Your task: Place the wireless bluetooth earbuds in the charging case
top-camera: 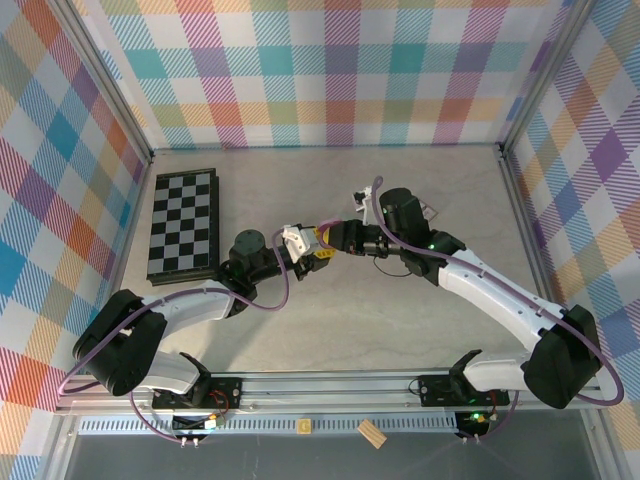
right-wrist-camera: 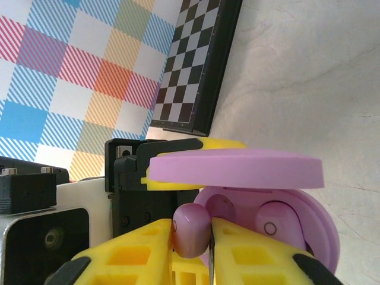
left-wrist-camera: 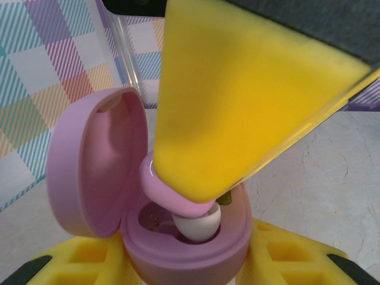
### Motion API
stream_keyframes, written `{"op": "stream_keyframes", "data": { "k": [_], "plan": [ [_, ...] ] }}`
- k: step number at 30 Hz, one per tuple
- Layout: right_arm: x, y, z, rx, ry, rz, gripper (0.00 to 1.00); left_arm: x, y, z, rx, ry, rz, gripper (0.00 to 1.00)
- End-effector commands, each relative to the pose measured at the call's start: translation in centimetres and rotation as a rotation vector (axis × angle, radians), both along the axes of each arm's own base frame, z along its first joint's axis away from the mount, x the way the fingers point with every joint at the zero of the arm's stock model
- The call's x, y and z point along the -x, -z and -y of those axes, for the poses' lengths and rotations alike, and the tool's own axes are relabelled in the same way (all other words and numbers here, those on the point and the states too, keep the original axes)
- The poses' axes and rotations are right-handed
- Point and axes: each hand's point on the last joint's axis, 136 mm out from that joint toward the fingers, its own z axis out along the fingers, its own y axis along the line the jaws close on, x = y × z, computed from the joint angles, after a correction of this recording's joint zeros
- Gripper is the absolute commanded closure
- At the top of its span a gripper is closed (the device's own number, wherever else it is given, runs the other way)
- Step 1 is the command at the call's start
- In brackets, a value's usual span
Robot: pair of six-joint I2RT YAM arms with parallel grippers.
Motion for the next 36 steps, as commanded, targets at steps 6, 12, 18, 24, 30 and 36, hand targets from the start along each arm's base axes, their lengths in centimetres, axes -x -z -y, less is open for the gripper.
{"op": "stream_keyframes", "data": {
  "k": [6,12,18,24,30,36],
  "plan": [
    [-0.3,-0.1,-0.2,0.028,0.001,0.007,0.69,0.6,-1.8,0.3,0.034,0.02,0.061,0.62],
    [-0.2,-0.5,0.4,0.05,0.02,0.028,0.67,0.6,-1.9,0.2,0.037,0.016,0.062,0.62],
    [0.1,-1.0,0.8,0.049,0.022,0.047,0.66,0.6,-1.9,0.2,0.036,0.008,0.059,0.62],
    [1.4,-3.0,1.1,0.01,-0.031,0.118,0.59,0.3,-1.5,0.0,0.033,-0.008,0.057,0.62],
    [1.6,-5.6,3.8,0.018,0.057,0.241,0.59,0.7,-1.3,0.1,0.005,0.018,0.057,0.62],
    [-1.4,-6.1,5.1,0.163,0.15,0.246,0.48,1.3,-1.6,0.0,-0.004,0.041,0.067,0.62]
  ]
}}
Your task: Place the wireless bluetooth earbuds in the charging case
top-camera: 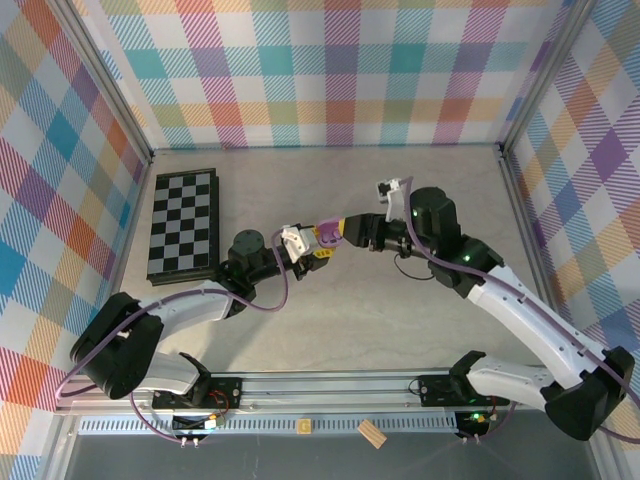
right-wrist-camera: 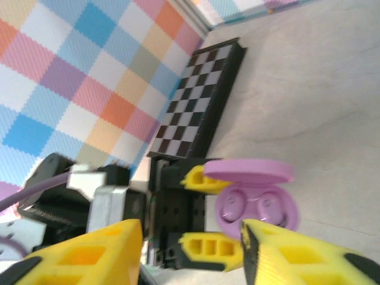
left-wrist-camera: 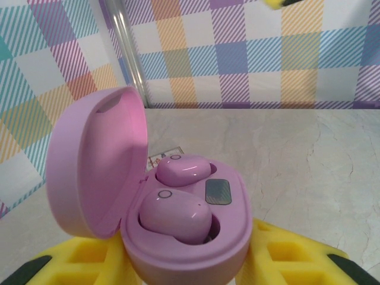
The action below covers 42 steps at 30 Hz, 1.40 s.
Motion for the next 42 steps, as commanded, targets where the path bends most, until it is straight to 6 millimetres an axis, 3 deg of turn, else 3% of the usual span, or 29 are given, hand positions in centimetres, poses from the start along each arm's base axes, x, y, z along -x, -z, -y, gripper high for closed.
{"op": "stream_keyframes", "data": {
  "k": [1,9,14,20,29,36,42],
  "plan": [
    [-2.4,0.6,1.0,0.129,0.082,-0.003,0.46,1.3,-1.2,0.4,0.003,0.056,0.043,0.62],
    [-5.1,2.3,-1.0,0.208,0.068,-0.075,0.39,1.5,-1.6,0.3,0.008,0.058,0.038,0.62],
    [-4.7,4.0,-1.7,0.241,0.009,-0.126,0.35,0.8,-2.2,0.2,0.015,0.027,0.035,0.62],
    [-3.8,5.2,-1.1,0.263,0.0,-0.138,0.33,0.2,-2.7,0.2,0.026,-0.001,0.037,0.62],
    [-3.1,3.2,-0.7,0.194,-0.01,-0.103,0.33,-0.3,-3.2,0.2,0.035,-0.021,0.023,0.62],
    [-3.0,1.4,-0.9,-0.095,-0.067,-0.224,0.19,-0.1,-4.7,-0.1,0.115,-0.025,0.028,0.62],
    [-1.3,0.9,-2.5,-0.275,-0.226,-0.322,0.18,0.2,-6.2,0.2,0.174,-0.005,0.021,0.62]
  ]
}}
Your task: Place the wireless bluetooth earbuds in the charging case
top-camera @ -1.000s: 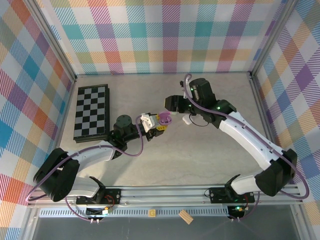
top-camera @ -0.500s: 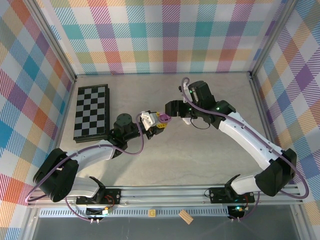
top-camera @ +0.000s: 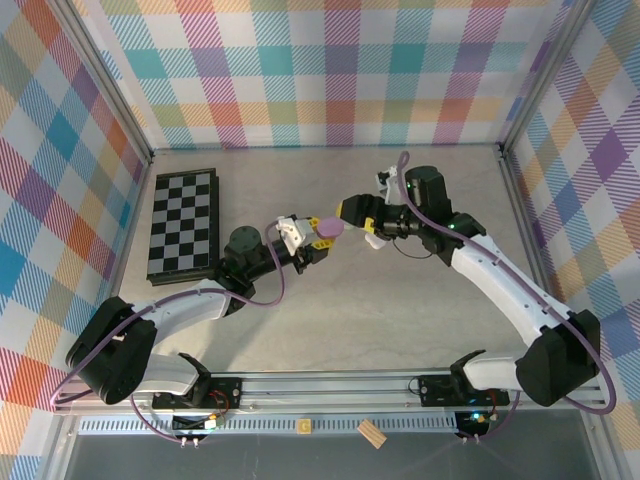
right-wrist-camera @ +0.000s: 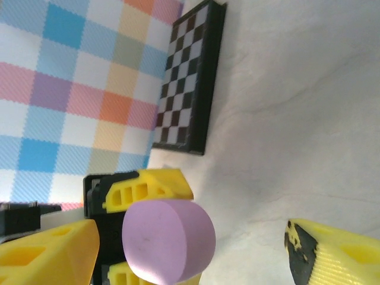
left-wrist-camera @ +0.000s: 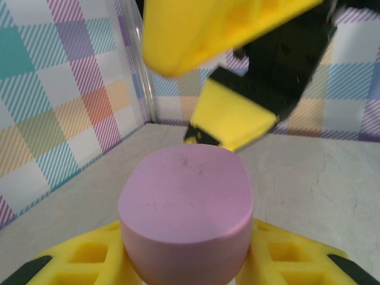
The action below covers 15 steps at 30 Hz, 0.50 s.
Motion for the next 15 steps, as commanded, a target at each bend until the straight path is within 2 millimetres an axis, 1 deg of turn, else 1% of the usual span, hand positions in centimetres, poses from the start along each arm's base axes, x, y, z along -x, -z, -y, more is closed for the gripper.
{"op": "stream_keyframes", "data": {
  "k": [1,4,6,7,9,12,14,15],
  "plan": [
    [2.1,-3.3,-2.2,-0.195,-0.159,-0.017,0.18,0.8,-3.7,0.3,0.09,0.025,0.063,0.62],
    [2.4,-2.9,-2.6,-0.218,-0.184,-0.055,0.19,0.8,-4.2,0.3,0.096,0.022,0.073,0.62],
    [2.4,-3.1,-2.8,-0.245,-0.199,-0.064,0.22,0.9,-4.7,0.4,0.099,0.03,0.08,0.62],
    [2.4,-3.1,-2.9,-0.255,-0.204,-0.07,0.23,0.9,-4.6,0.4,0.097,0.032,0.076,0.62],
    [2.3,-3.2,-3.1,-0.272,-0.21,-0.076,0.28,0.8,-4.5,0.5,0.096,0.032,0.074,0.62],
    [2.2,-3.0,-3.3,-0.278,-0.213,-0.091,0.4,0.8,-4.2,0.6,0.091,0.035,0.069,0.62],
    [2.0,-2.6,-3.3,-0.273,-0.209,-0.102,0.41,0.8,-4.2,0.6,0.093,0.036,0.07,0.62],
    [2.0,-2.3,-3.3,-0.269,-0.209,-0.11,0.44,0.8,-4.1,0.6,0.094,0.036,0.069,0.62]
  ]
}}
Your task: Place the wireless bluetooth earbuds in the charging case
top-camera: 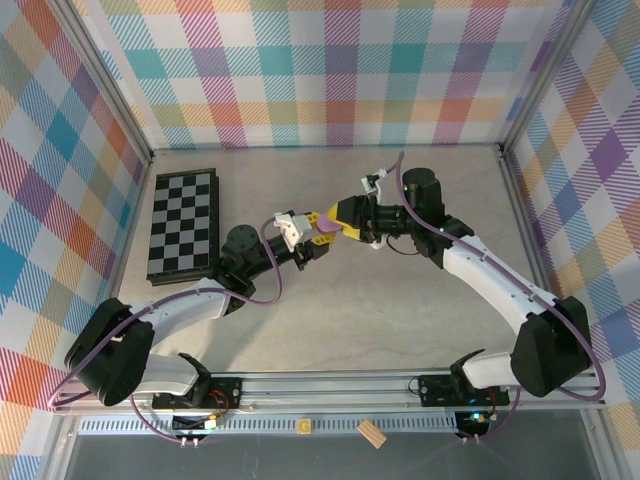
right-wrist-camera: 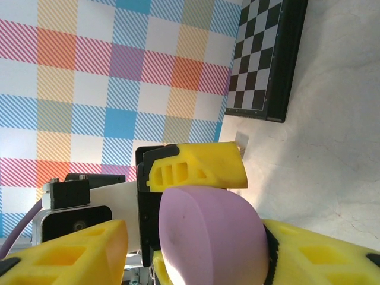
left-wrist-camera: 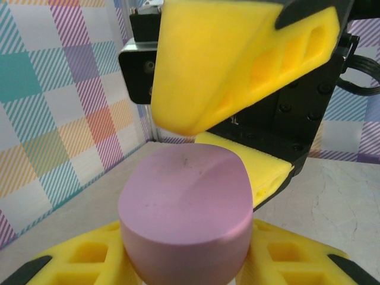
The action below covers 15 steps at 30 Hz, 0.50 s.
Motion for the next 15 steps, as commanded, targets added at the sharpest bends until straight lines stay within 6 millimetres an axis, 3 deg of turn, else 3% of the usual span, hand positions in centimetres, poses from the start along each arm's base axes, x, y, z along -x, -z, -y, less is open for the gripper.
{"op": "stream_keyframes", "data": {
  "k": [1,5,8,11,15],
  "plan": [
    [0.6,-0.7,-0.5,-0.042,-0.046,0.008,0.48,0.8,-2.2,0.5,0.047,0.03,0.045,0.62],
    [0.3,-0.1,-0.5,-0.035,-0.029,-0.008,0.68,0.6,-2.0,0.4,0.039,0.02,0.045,0.62],
    [0.2,0.3,-0.3,-0.03,-0.012,-0.012,0.75,0.3,-1.6,0.4,0.03,0.007,0.038,0.58],
    [-0.5,1.0,0.4,0.0,0.043,0.004,0.77,0.1,-0.8,0.2,0.02,-0.012,0.023,0.44],
    [-2.1,3.7,2.3,0.131,0.15,0.072,0.75,0.3,1.4,-0.5,-0.021,-0.038,-0.004,0.12]
  ]
}}
